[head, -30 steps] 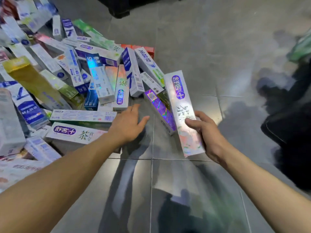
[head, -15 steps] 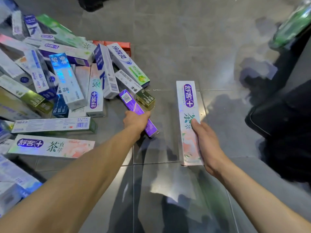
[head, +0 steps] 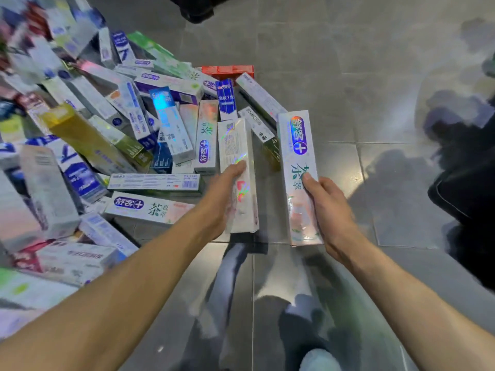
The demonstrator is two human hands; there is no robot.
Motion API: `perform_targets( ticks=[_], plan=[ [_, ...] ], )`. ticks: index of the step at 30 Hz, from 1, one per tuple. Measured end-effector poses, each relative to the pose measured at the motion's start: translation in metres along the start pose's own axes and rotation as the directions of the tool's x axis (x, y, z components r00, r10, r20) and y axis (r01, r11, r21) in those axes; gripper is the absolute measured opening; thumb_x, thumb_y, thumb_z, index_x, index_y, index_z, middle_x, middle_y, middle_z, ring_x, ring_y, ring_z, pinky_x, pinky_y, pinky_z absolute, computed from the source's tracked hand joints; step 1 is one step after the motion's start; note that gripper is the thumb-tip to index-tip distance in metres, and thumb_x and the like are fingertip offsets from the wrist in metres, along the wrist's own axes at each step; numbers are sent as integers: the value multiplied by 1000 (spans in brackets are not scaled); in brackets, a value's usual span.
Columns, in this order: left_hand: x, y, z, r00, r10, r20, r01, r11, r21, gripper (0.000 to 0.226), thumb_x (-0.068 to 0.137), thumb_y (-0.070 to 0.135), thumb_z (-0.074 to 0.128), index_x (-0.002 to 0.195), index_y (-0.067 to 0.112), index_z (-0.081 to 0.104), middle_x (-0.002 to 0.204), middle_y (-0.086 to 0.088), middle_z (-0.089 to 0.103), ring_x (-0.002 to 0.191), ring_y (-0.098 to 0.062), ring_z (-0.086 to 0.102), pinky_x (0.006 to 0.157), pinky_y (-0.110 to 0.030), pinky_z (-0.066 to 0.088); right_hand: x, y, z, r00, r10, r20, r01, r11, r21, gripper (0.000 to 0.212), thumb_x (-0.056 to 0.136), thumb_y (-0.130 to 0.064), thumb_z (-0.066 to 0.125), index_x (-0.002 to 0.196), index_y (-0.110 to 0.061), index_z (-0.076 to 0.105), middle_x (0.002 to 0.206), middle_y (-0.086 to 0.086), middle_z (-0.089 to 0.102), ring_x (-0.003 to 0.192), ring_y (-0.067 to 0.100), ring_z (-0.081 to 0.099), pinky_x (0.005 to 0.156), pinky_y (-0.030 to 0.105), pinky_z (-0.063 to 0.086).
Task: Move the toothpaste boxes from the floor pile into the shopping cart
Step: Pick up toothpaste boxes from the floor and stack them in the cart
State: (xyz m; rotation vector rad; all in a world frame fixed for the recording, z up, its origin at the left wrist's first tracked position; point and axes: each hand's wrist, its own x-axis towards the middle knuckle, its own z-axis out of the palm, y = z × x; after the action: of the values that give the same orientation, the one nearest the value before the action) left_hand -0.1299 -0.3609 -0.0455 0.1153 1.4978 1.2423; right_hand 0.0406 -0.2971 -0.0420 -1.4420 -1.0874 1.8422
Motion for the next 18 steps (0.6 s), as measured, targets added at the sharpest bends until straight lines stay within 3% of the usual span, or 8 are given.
perform_targets(
  ticks=[3, 6, 11, 15, 18],
  plan=[
    [-48, 25, 1, 999, 14, -34, -13, 1000, 18, 45, 91, 45, 68, 129, 20, 62, 110, -10, 73, 94, -29, 71, 85, -49, 60, -33, -36, 16, 1000, -16, 23, 15, 1000, 26, 27, 100, -26, 57, 113, -3, 59, 110, 19, 73, 88, 26, 69, 87, 48, 56],
    [-110, 69, 9, 996, 61, -62, -60, 998, 25, 42, 92, 44, 67, 126, 19, 66, 106, -5, 72, 94, -28, 67, 81, -42, 57, -83, -90, 27, 999, -33, 26, 32, 999, 13, 29, 99, -28, 60, 116, -4, 59, 106, 14, 75, 85, 21, 70, 85, 45, 56],
    [-231, 180, 44, 991, 111, -77, -107, 993, 53, 28, 95, 40, 64, 115, 20, 69, 101, -5, 76, 87, -22, 71, 72, -35, 59, -183, -220, 35, 999, -19, 32, 20, 1000, -22, 52, 81, -49, 66, 118, -13, 61, 110, 21, 70, 85, 29, 65, 89, 61, 51],
    [-344, 284, 85, 990, 124, -63, -119, 989, 85, 28, 93, 42, 66, 113, 23, 68, 96, 0, 78, 91, -24, 74, 83, -43, 59, -274, -347, 36, 998, -53, 25, 52, 998, 21, 51, 79, -49, 68, 118, -17, 63, 111, 17, 72, 97, 32, 68, 90, 49, 51],
    [-435, 359, 115, 985, 165, -45, -162, 984, 78, 26, 92, 40, 67, 111, 23, 67, 74, 16, 74, 75, -10, 72, 81, -42, 58, -344, -438, 29, 996, -87, -6, 87, 995, 49, 40, 82, -48, 71, 109, -19, 66, 102, 12, 70, 91, 30, 63, 88, 47, 47]
  ],
)
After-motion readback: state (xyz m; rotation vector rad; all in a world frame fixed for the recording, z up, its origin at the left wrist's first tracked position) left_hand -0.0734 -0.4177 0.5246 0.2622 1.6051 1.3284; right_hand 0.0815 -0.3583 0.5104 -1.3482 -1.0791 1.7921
